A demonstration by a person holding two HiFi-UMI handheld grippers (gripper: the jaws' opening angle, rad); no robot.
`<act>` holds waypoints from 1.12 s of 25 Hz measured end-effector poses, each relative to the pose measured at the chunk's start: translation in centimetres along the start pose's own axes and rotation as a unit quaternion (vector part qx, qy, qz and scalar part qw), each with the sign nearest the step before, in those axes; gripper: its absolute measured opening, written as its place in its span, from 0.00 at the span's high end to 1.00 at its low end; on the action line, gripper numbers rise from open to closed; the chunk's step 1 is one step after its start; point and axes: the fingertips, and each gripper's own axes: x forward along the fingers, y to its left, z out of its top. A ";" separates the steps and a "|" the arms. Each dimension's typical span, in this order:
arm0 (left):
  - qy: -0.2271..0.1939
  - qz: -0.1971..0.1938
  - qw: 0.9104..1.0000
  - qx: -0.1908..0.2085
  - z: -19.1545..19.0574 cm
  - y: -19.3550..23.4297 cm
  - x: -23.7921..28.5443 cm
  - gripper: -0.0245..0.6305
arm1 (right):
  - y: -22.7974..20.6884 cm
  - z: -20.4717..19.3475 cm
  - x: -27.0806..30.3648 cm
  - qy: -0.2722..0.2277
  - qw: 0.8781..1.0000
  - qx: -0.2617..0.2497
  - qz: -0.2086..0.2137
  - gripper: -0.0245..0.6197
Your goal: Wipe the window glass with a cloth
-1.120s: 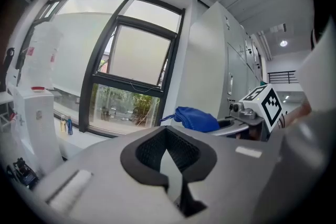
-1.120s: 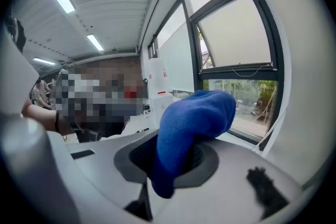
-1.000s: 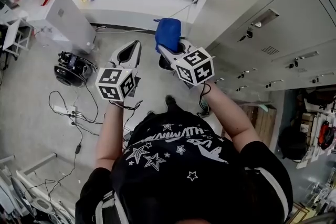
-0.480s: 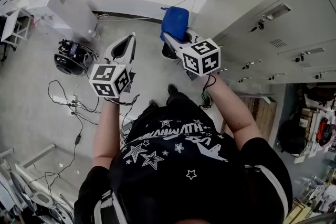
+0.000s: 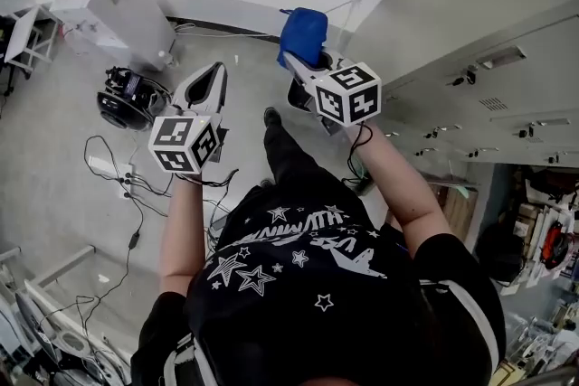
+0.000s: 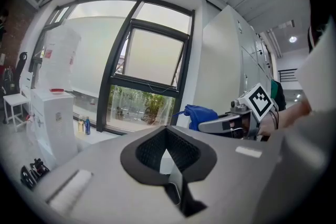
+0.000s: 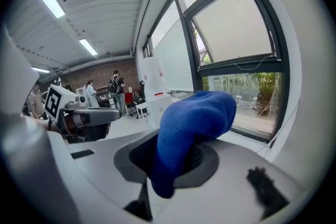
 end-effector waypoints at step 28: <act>0.054 0.009 0.998 0.011 7.6 12.3 27.3 0.95 | -23.0 7.2 16.5 -0.007 0.999 0.026 -0.023 0.85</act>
